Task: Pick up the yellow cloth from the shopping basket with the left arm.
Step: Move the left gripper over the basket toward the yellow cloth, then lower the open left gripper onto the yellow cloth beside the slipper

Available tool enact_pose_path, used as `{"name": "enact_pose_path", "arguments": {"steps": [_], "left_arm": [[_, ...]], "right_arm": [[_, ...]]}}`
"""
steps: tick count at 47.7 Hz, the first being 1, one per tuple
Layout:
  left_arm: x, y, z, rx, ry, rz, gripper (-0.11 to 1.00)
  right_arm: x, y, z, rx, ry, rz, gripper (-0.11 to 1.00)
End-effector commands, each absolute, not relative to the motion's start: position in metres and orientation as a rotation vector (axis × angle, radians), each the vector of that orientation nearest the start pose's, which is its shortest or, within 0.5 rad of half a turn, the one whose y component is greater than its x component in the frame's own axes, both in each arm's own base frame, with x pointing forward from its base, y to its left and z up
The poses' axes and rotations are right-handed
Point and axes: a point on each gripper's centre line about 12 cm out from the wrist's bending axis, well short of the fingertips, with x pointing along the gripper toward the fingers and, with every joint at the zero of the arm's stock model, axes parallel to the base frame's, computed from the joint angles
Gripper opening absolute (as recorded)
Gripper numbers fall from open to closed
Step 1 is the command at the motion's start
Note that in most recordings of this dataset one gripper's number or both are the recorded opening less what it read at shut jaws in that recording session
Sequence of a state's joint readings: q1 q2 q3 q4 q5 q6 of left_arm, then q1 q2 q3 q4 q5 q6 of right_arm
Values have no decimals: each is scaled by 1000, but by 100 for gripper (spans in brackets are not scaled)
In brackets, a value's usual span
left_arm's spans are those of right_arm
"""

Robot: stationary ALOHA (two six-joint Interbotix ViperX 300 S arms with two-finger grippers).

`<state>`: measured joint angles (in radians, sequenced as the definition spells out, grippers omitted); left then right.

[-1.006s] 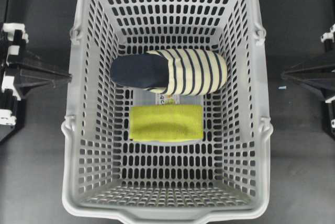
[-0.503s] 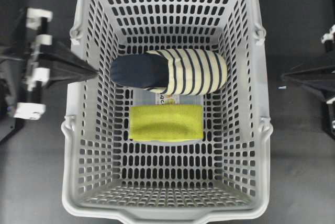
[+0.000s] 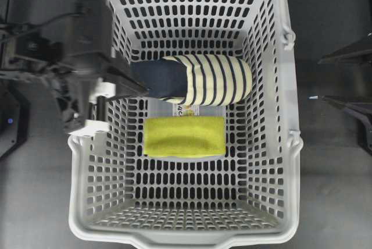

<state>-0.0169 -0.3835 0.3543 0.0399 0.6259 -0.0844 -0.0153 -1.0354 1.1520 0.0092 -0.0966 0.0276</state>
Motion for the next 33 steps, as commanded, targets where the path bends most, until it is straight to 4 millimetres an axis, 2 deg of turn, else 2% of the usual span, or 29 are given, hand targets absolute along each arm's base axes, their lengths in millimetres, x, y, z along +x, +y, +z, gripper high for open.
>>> {"name": "enact_pose_path", "arguments": {"steps": [1,5,7,10,19,22,25,33], "left_arm": [[349,-3,382,-31,606,23,0],[360,-4,378,-29,662,23,1],[366,-6,376,-27,685,20,5],[375,-8,372,-25,720,17,19],[408,-19,353,-12,804,-3,74],[418,-24,343,-10,834,-10,86],[428,-28,331,-9,870,-13,90],[445,-36,294,6,977,-23,88]], "right_arm": [[190,-3,303,41,0,-18,73],[190,-3,303,43,-2,-18,71],[190,-3,303,43,-2,-18,71],[190,-3,303,43,-2,-18,70],[190,-4,303,41,-5,-21,70],[190,-4,303,41,-5,-21,70],[190,-4,303,41,-5,-23,70],[190,-4,303,41,-5,-23,70]]}}
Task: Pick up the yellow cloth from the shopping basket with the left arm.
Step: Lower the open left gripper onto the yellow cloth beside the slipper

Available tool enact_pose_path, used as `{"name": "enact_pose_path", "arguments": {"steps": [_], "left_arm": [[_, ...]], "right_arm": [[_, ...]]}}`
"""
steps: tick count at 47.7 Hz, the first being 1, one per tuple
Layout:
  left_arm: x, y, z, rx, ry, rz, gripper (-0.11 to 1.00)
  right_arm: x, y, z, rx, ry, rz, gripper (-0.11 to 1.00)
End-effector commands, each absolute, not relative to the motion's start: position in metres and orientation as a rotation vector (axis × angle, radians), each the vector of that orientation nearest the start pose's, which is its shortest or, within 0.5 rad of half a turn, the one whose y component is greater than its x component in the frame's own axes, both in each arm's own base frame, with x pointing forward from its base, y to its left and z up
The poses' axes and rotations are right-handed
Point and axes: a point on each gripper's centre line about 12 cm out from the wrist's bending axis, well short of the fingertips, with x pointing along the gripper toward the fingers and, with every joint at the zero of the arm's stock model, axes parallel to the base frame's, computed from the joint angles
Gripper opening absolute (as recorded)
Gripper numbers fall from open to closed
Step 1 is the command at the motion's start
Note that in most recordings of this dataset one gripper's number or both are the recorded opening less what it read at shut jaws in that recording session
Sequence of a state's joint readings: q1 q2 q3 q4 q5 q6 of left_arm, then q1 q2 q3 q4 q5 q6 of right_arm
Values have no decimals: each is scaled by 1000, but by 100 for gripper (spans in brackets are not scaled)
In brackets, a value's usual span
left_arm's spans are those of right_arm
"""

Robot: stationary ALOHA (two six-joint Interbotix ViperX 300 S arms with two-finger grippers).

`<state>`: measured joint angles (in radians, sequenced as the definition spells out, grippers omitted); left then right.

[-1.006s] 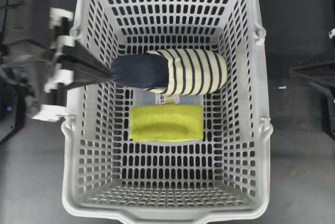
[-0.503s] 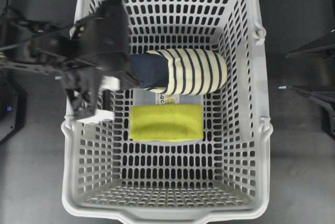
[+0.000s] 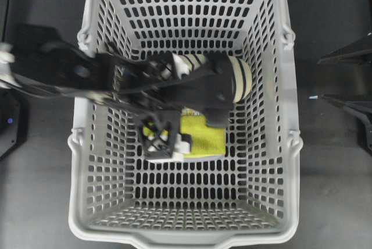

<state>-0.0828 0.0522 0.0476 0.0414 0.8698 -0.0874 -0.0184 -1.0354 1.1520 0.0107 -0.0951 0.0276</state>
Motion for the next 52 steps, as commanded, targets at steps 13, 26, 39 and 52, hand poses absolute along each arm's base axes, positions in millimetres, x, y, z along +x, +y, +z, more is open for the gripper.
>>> {"name": "enact_pose_path", "arguments": {"steps": [13,26,39,52], "left_arm": [[452,-40,241,20,1100,-26,88],[444,-39,200,18,1170,-20,88],[441,-39,192,23,1155,-26,86],[440,-40,196,30,1147,-32,41]], "right_arm": [[190,-5,303,43,-4,-27,70],[190,-7,300,44,4,-40,70],[190,-8,298,43,7,-43,70],[190,-8,296,46,11,-45,69]]}}
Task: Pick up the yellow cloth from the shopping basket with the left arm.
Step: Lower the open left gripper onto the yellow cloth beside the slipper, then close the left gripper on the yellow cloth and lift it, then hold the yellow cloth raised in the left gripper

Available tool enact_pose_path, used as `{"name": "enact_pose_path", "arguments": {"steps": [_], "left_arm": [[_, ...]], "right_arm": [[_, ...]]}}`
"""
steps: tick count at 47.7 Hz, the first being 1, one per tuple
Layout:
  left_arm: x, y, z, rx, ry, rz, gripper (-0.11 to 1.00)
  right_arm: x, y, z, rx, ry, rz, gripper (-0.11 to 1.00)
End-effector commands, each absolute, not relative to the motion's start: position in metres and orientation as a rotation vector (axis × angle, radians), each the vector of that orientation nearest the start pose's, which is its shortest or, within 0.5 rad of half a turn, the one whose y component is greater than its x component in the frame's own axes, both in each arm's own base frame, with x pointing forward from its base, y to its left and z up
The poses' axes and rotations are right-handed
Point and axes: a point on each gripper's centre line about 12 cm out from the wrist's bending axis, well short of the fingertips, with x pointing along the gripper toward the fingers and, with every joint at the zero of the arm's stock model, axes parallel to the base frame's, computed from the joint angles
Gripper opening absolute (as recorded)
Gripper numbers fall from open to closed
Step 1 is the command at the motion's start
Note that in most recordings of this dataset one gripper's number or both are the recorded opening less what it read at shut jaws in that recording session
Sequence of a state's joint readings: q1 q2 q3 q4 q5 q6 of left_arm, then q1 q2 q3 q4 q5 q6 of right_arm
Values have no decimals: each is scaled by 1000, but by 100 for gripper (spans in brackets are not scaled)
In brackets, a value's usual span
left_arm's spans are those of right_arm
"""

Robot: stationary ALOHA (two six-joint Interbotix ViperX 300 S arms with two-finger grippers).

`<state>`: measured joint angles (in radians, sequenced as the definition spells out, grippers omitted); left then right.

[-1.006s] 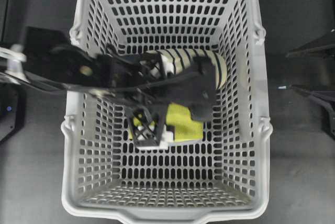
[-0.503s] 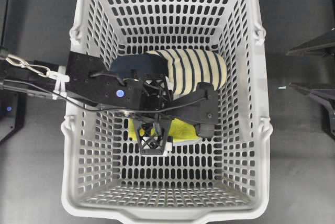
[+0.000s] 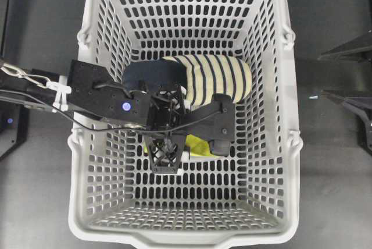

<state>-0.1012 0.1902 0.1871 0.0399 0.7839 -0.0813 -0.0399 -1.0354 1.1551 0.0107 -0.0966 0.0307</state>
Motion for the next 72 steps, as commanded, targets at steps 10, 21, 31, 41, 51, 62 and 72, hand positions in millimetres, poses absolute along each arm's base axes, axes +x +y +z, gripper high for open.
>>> {"name": "enact_pose_path", "arguments": {"steps": [10,21,31,41,51,62,72], "left_arm": [[444,-39,220,26,1088,-34,20],[450,-43,281,22,1005,-38,20],[443,-41,356,16,995,-29,20],[430,-39,414,14,1020,-20,20],[429,-39,419,11,1037,-17,20],[429,-38,418,12,1040,-16,20],[429,-38,418,12,1041,-16,20]], "right_arm": [[189,-8,293,46,17,-43,69],[189,-8,293,46,16,-43,69],[189,-8,291,48,22,-45,69],[189,-8,291,48,20,-43,69],[189,-8,291,48,20,-45,69],[189,-8,292,48,19,-43,69],[189,-8,292,48,19,-45,69]]}}
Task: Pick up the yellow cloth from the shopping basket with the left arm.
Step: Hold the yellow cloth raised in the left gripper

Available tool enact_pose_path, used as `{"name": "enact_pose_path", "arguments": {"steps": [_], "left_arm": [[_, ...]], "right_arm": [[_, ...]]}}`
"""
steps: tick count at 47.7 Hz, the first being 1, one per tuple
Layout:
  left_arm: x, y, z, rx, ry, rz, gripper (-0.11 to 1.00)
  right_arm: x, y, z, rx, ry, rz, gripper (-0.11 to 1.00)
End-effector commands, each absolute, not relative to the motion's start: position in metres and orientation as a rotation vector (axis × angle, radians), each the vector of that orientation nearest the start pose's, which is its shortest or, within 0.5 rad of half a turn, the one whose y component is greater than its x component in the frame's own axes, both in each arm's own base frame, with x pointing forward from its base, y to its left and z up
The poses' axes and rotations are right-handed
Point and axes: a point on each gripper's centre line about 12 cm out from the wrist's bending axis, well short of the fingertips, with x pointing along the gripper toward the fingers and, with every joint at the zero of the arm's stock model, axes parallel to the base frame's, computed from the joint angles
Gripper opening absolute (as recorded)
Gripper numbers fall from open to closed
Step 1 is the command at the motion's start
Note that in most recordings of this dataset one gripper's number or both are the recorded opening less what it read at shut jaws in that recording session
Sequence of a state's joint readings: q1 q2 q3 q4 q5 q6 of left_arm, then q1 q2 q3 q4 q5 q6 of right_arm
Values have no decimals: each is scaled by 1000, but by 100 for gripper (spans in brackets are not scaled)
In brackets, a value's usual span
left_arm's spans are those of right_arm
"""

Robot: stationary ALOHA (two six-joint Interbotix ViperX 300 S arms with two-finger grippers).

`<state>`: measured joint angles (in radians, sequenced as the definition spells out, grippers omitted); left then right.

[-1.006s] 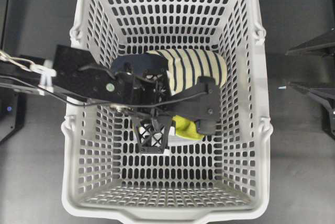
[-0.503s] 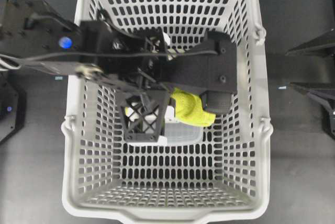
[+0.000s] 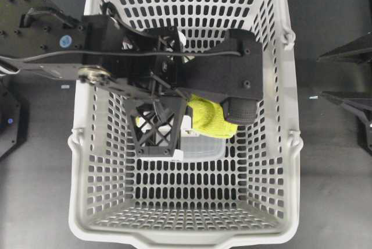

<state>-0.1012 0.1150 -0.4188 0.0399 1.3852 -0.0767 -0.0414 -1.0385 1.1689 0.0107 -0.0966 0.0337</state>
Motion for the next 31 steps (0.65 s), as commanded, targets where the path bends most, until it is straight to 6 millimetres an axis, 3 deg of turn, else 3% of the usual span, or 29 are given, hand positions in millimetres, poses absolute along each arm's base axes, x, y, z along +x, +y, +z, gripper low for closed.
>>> {"name": "enact_pose_path", "arguments": {"steps": [1,31], "left_arm": [[429,-38,417,10,1043,-16,20],[427,-35,412,11,1066,-9,20]], "right_arm": [[189,-8,291,48,20,-45,69],[189,-8,292,49,19,-43,69]]}}
